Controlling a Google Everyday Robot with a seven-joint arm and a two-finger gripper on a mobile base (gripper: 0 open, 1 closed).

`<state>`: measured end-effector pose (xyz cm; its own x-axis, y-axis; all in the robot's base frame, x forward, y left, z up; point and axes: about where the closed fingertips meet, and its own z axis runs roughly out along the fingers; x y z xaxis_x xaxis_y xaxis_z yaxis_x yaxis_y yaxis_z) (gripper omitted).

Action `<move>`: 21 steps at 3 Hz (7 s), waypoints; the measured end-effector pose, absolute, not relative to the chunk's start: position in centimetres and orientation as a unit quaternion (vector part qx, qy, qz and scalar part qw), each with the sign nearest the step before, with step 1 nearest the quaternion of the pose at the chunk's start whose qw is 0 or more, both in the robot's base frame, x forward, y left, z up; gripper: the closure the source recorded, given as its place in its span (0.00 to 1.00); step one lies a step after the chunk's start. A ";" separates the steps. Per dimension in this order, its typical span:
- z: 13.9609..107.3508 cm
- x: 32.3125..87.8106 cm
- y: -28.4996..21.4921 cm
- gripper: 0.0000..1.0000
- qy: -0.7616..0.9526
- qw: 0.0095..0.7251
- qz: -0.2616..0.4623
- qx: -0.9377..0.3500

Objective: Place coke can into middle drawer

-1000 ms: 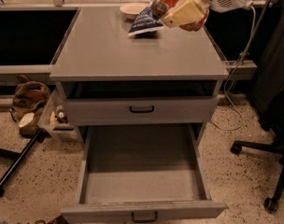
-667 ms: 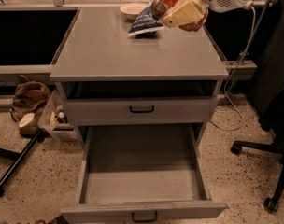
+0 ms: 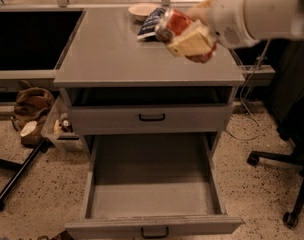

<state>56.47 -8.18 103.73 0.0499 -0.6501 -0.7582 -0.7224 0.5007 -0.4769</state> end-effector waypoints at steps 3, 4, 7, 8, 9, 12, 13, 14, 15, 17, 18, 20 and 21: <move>80.5 52.2 -3.1 1.00 0.734 0.450 0.182 -0.475; 80.5 52.2 -3.1 1.00 0.734 0.450 0.182 -0.475; 57.6 49.0 -1.3 1.00 0.809 0.383 0.215 -0.390; 57.7 49.1 -1.3 1.00 0.809 0.384 0.214 -0.390; 56.7 49.9 -1.6 1.00 0.809 0.396 0.234 -0.366; 49.8 56.3 0.1 1.00 0.825 0.383 0.254 -0.330; 47.6 57.2 0.2 1.00 0.837 0.360 0.236 -0.338; 45.5 58.0 0.3 1.00 0.844 0.344 0.232 -0.340; 43.8 58.4 0.3 1.00 0.848 0.335 0.236 -0.337; 40.3 57.8 0.8 1.00 0.851 0.314 0.254 -0.336; 40.3 57.8 0.8 0.81 0.851 0.314 0.254 -0.335; 40.3 57.8 0.8 0.36 0.851 0.314 0.254 -0.335; 40.3 57.8 0.8 0.11 0.851 0.314 0.254 -0.335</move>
Offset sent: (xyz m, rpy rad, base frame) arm -0.0479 0.0620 -0.2663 0.1407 0.3410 0.1439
